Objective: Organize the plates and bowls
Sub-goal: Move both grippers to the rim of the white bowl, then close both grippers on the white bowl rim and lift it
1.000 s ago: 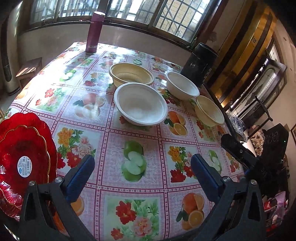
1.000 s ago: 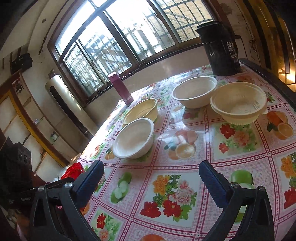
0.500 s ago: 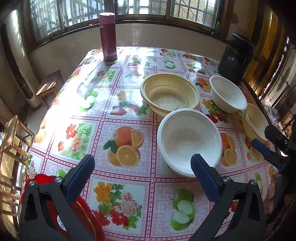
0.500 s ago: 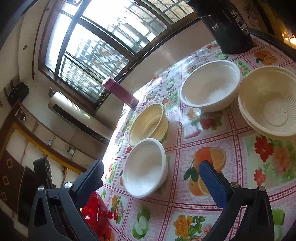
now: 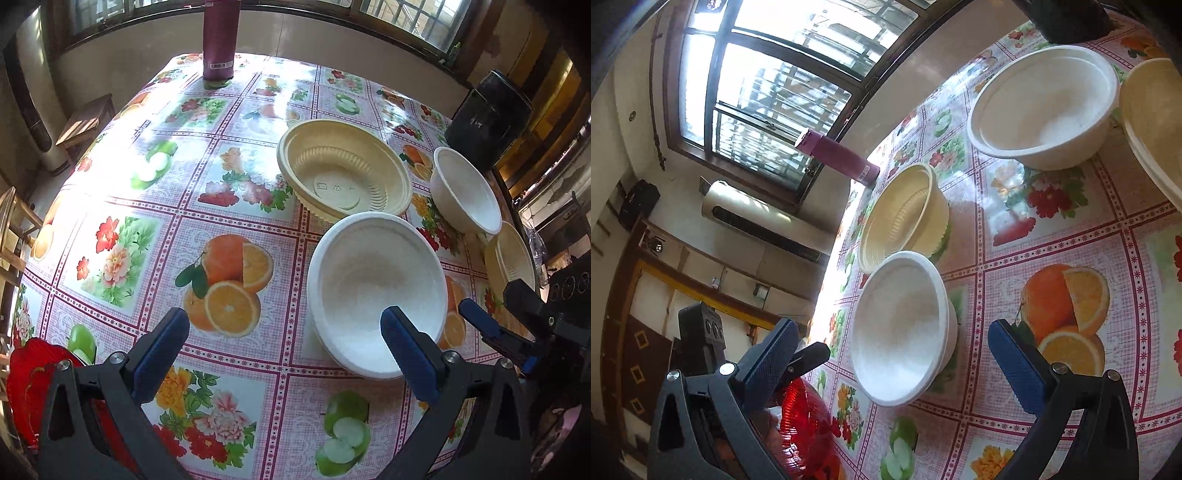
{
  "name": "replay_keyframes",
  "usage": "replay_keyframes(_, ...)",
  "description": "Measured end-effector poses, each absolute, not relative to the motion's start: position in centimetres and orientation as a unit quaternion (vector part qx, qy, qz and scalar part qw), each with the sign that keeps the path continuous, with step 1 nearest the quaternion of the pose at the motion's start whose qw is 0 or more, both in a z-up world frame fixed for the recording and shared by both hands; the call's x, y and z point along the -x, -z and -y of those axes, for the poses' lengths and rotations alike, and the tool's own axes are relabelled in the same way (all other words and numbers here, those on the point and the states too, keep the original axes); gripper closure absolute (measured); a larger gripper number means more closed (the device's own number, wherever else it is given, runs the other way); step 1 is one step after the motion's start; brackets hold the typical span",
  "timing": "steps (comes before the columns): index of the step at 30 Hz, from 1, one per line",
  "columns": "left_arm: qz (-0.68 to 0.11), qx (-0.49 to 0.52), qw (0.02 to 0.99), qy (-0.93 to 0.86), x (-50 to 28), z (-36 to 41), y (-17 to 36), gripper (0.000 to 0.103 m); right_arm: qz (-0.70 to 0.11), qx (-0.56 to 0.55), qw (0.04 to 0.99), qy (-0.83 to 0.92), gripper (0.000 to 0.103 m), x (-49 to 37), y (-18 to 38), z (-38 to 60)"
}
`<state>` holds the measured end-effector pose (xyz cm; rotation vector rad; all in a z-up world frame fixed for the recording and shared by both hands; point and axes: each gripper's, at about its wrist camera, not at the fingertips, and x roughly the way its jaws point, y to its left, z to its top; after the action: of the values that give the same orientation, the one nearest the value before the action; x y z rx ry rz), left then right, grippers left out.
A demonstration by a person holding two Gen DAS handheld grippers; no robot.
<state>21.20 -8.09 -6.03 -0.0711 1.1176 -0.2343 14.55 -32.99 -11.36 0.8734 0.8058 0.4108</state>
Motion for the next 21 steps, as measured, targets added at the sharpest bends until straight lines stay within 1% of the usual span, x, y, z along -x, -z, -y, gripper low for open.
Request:
replay_keyframes(7,-0.543,0.039,0.831,0.114,-21.9,9.4,6.7,0.000,-0.371,-0.428,0.802,-0.187,0.001,-14.9,12.1,33.2)
replay_keyframes(11,-0.547,0.032,0.829,0.110,-22.2,10.0,7.3,0.000,-0.384,-0.431,0.798,-0.172,0.002,-15.3,13.1,33.0)
replay_keyframes(14,-0.545,0.026,0.831,0.107,-22.3,10.3,7.5,0.000,-0.391,-0.432,0.794,-0.172,0.012,-15.6,13.6,32.8)
replay_keyframes(15,-0.542,0.023,0.833,0.106,-22.2,10.4,7.6,0.000,-0.392,-0.431,0.794,-0.172,0.018,-15.6,13.7,32.7)
replay_keyframes(16,-0.540,0.020,0.835,0.104,-22.2,10.4,7.6,0.000,-0.393,-0.428,0.796,-0.171,0.021,-15.7,13.7,32.6)
replay_keyframes(17,-0.539,0.021,0.836,0.103,-22.3,10.4,7.7,0.001,-0.393,-0.424,0.798,-0.170,0.022,-15.7,13.6,32.5)
replay_keyframes(18,-0.538,0.022,0.836,0.104,-22.3,10.3,7.7,0.003,-0.394,-0.422,0.799,-0.170,0.024,-15.7,13.6,32.4)
replay_keyframes(19,-0.536,0.023,0.837,0.104,-22.3,10.3,7.7,0.007,-0.394,-0.421,0.800,-0.170,0.029,-15.6,13.5,32.4)
replay_keyframes(20,-0.534,0.023,0.839,0.104,-22.3,10.2,7.7,0.013,-0.393,-0.418,0.801,-0.171,0.032,-15.6,13.4,32.4)
replay_keyframes(21,-0.532,0.021,0.840,0.104,-22.3,10.3,7.8,0.015,-0.392,-0.415,0.803,-0.169,0.036,-15.6,13.2,32.3)
